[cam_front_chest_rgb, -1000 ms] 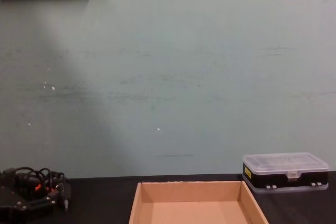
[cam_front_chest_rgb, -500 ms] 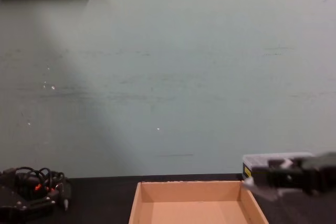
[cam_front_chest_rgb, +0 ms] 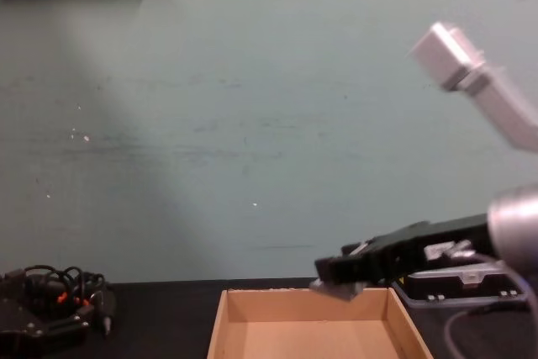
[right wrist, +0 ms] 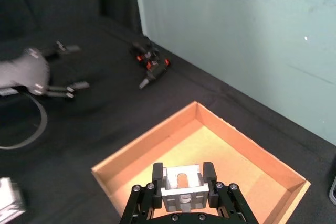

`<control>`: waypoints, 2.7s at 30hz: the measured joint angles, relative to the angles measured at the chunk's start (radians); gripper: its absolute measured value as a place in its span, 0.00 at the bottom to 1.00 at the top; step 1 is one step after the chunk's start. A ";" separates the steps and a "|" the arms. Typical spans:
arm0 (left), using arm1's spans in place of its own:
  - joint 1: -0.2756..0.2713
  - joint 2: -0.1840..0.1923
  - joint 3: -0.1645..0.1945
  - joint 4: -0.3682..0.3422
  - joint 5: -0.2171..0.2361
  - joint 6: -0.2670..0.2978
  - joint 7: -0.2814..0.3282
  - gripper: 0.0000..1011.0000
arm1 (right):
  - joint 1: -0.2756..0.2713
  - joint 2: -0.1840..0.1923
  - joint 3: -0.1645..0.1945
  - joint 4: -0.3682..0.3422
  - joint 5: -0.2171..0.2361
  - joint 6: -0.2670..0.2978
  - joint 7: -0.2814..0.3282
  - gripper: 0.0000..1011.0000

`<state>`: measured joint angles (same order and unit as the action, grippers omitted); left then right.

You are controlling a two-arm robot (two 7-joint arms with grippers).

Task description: Use one hand to pick up the angle iron from the table and place it into the box.

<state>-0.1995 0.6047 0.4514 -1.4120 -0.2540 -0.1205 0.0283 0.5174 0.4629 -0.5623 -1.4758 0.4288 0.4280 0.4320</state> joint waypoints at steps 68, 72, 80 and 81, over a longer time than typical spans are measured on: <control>0.000 0.000 0.000 0.000 0.000 0.000 0.000 1.00 | 0.140 -0.212 -0.062 0.351 -0.154 -0.031 -0.064 0.99; 0.000 0.000 0.000 0.000 0.000 0.000 0.000 1.00 | 0.112 -0.185 -0.033 0.298 -0.143 -0.055 -0.036 0.99; 0.000 0.000 0.000 0.000 0.000 0.000 0.000 1.00 | 0.016 -0.051 0.007 0.104 -0.117 -0.153 0.095 0.99; 0.000 0.000 0.000 0.000 0.000 0.000 0.000 1.00 | 0.006 -0.035 0.010 0.086 -0.113 -0.163 0.109 0.99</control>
<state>-0.1995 0.6047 0.4514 -1.4120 -0.2540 -0.1205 0.0283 0.5236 0.4276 -0.5527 -1.3898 0.3157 0.2655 0.5409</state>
